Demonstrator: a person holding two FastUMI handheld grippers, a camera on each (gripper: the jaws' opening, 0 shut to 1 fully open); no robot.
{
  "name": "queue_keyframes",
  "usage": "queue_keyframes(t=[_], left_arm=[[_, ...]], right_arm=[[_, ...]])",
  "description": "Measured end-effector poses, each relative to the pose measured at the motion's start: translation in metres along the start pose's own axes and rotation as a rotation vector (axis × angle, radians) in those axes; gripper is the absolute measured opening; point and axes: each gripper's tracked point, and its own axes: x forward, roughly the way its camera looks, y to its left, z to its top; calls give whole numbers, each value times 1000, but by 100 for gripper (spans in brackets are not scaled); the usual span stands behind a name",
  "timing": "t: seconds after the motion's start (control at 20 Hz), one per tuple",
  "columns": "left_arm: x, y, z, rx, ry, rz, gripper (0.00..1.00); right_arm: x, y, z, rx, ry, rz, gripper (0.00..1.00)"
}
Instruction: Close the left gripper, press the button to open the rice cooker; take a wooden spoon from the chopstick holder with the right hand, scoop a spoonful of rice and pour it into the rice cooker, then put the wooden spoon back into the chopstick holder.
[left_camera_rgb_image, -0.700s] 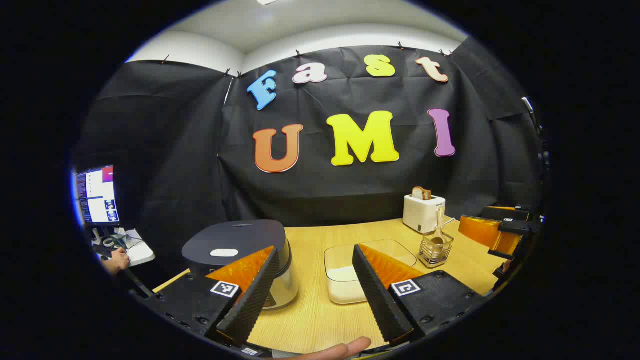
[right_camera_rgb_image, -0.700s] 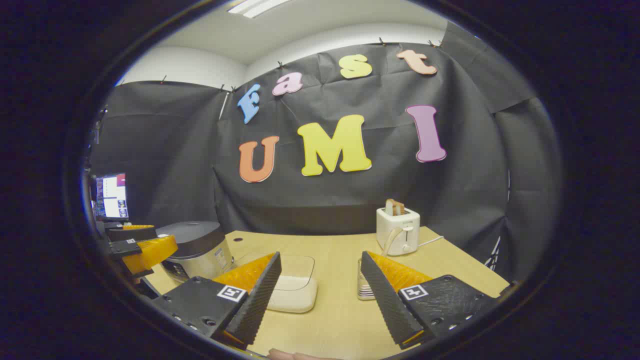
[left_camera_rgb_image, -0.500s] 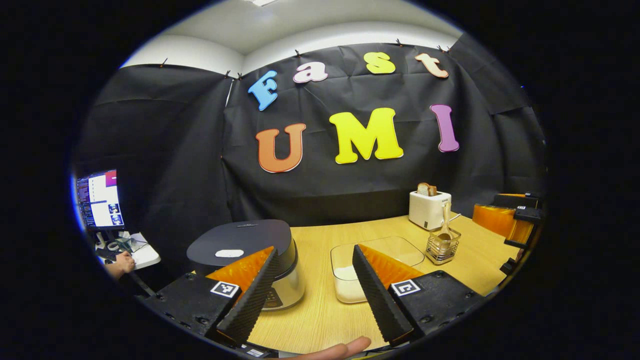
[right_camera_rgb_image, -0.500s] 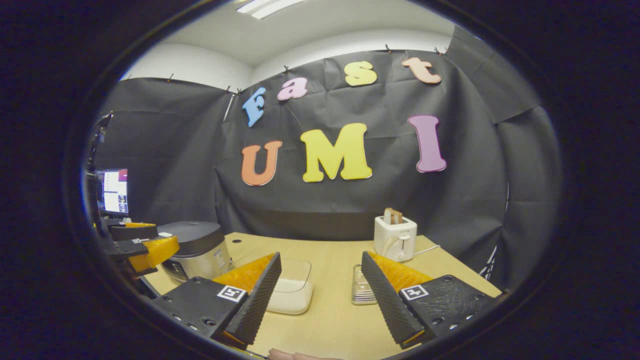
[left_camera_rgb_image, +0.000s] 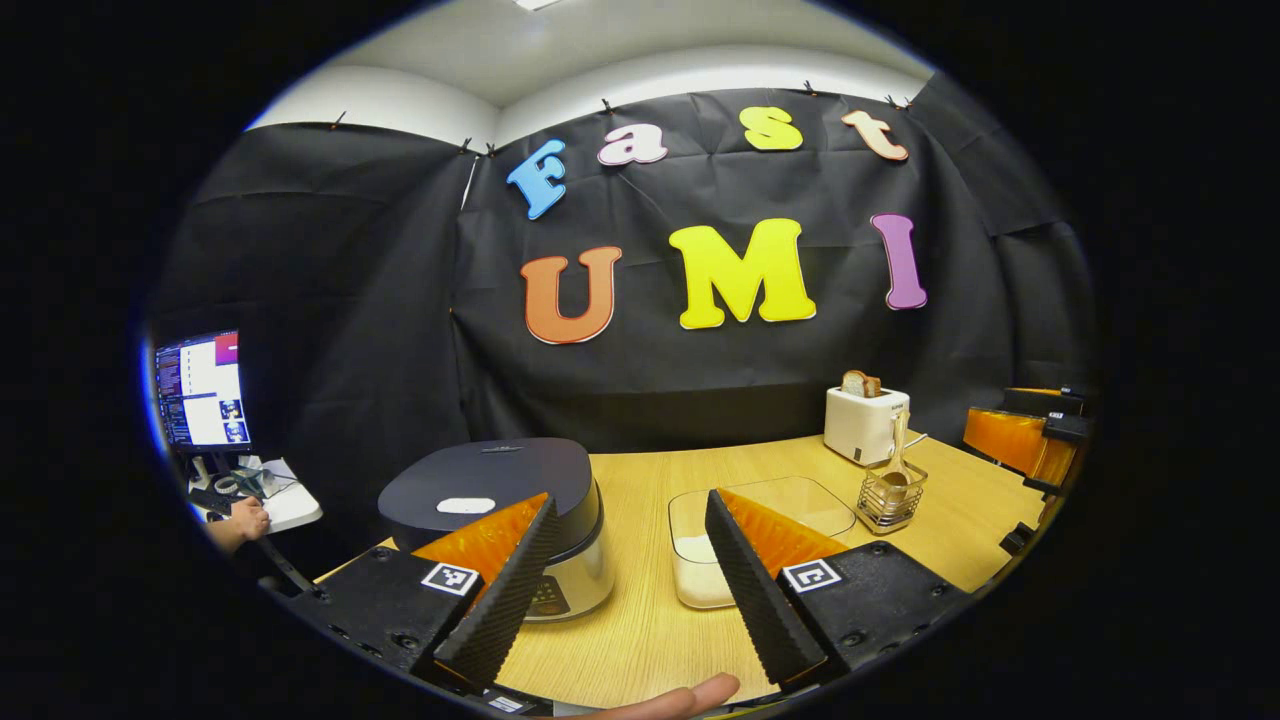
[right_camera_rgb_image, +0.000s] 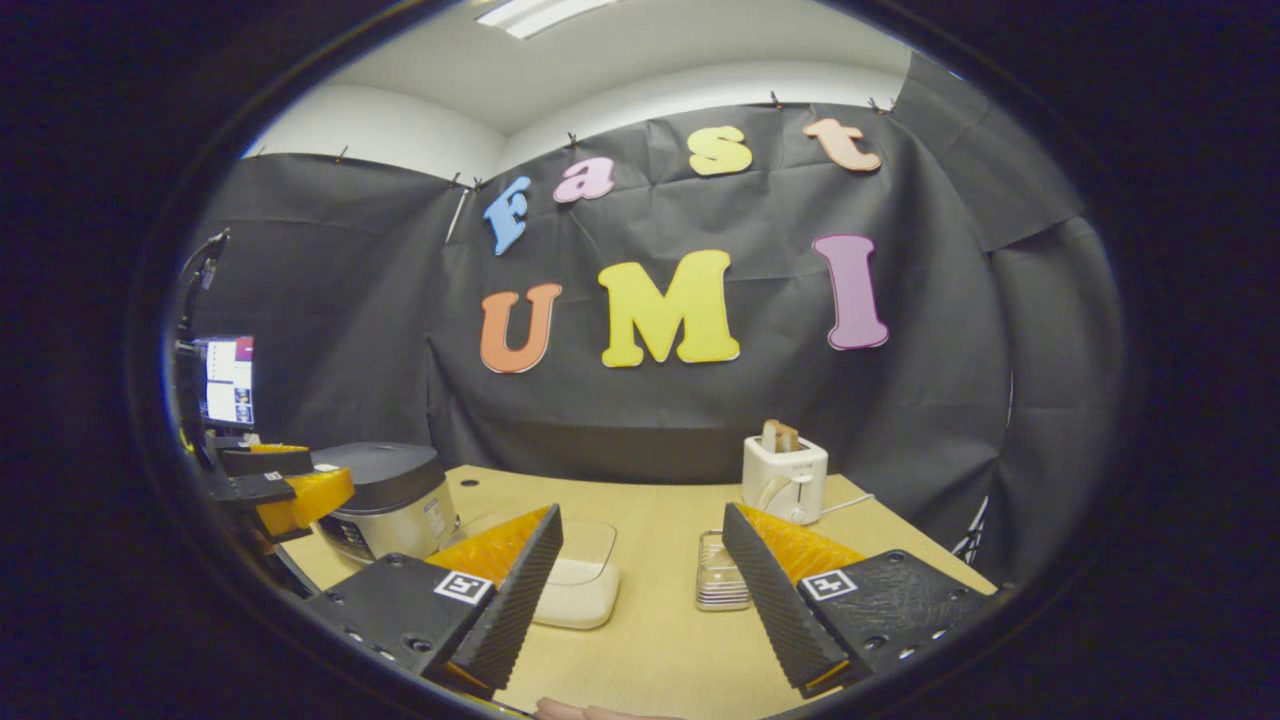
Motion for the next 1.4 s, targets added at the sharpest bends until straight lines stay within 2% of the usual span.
queue_keyframes(t=[0.1,0.15,0.25,0.3,0.5,0.6,0.65,0.7,0.8,0.85,0.9,0.95,1.0,1.05,1.1,1.15,1.2,1.4], left_arm=[[0,0,2,-10,-2,-3,94],[-2,1,5,-16,-5,-9,94],[-3,4,4,-12,-6,-8,94],[-2,6,4,-6,-4,-5,94],[-1,23,-1,4,18,12,89],[3,34,-5,6,38,28,80],[5,40,-6,10,50,40,83],[10,47,-7,16,63,52,81],[18,64,-8,26,81,79,70],[23,70,-8,23,94,87,61],[28,76,-10,19,113,94,59],[34,84,-12,10,129,108,43],[38,92,-13,-3,146,121,39],[43,96,-13,-17,165,124,24],[47,102,-13,-27,181,125,17],[50,106,-13,-44,200,127,6],[53,114,-19,-67,229,138,3],[60,128,-33,-113,314,141,3]], right_arm=[[1,0,-2,-2,10,-2,96],[1,-1,0,0,8,-5,92],[0,-1,2,-4,1,-6,96],[-1,-3,3,-8,-4,-11,92],[-2,-16,8,-14,-24,-49,96],[-2,-21,9,-4,-23,-60,92],[-3,-23,11,0,-25,-62,96],[-3,-26,13,4,-29,-66,96],[-3,-33,15,19,-37,-77,96],[-3,-36,14,28,-33,-80,92],[-2,-37,12,36,-24,-81,95],[-1,-39,11,42,-17,-78,95],[0,-40,11,47,-15,-76,92],[0,-43,12,50,-17,-78,92],[1,-46,12,54,-17,-83,96],[1,-49,13,59,-15,-88,92],[0,-52,11,67,-12,-92,96],[0,-54,12,102,-3,-89,96]])
